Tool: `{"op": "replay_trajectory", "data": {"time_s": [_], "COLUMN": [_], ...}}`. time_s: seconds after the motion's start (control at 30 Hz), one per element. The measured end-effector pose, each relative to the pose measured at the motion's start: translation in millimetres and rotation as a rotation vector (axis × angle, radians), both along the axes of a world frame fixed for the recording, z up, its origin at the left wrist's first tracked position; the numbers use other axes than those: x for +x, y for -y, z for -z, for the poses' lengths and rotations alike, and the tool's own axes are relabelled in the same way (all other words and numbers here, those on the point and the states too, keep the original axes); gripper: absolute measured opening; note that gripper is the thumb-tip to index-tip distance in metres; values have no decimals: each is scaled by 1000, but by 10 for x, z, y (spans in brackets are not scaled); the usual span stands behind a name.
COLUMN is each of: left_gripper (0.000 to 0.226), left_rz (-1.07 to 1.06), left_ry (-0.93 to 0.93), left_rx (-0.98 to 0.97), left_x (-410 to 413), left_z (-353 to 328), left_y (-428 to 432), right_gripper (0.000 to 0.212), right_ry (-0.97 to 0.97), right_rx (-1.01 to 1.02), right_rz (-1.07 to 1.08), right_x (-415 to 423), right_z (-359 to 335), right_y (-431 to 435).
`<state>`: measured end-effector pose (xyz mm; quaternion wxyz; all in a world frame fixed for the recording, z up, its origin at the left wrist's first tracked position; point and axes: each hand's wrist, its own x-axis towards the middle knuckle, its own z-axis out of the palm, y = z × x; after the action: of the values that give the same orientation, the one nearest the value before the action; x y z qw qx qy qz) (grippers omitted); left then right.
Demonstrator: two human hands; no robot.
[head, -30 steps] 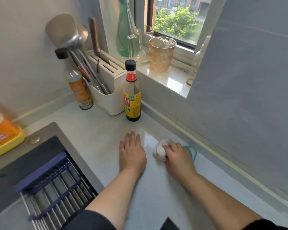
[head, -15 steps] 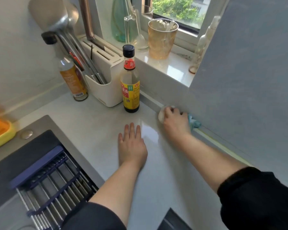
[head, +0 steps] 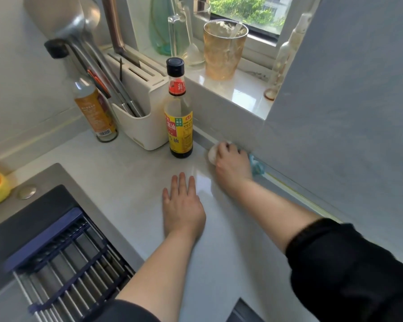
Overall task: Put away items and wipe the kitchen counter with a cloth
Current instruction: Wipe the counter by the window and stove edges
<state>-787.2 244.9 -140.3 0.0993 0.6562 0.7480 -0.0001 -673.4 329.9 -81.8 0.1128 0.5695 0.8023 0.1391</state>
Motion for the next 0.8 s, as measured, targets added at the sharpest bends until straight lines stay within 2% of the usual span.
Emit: {"op": "replay_trajectory", "data": {"time_s": [0.1, 0.2, 0.23, 0.33, 0.47, 0.6, 0.8], "left_gripper": [56, 56, 56, 56, 56, 56, 55], "left_rz": [-1, 2, 3, 4, -6, -1, 59], "left_ry": [2, 5, 1, -3, 8, -16, -114], "left_rx": [6, -3, -1, 14, 21, 36, 32], "left_x": [3, 0, 0, 10, 8, 12, 138], "left_z": [1, -6, -4, 9, 19, 23, -74], "left_y": [2, 9, 17, 17, -6, -7, 137], "right_gripper": [46, 37, 35, 45, 51, 49, 47], "right_ry": [-60, -30, -83, -177, -204, -235, -319], "right_rx": [-23, -64, -71, -202, -166, -155, -144], "right_rz": [46, 59, 76, 162, 221, 169, 149], "right_x": [-158, 233, 406, 635, 224, -59, 505], "right_z": [-22, 78, 139, 273, 260, 261, 311], "right_y": [-67, 317, 472, 718, 438, 177, 537]}}
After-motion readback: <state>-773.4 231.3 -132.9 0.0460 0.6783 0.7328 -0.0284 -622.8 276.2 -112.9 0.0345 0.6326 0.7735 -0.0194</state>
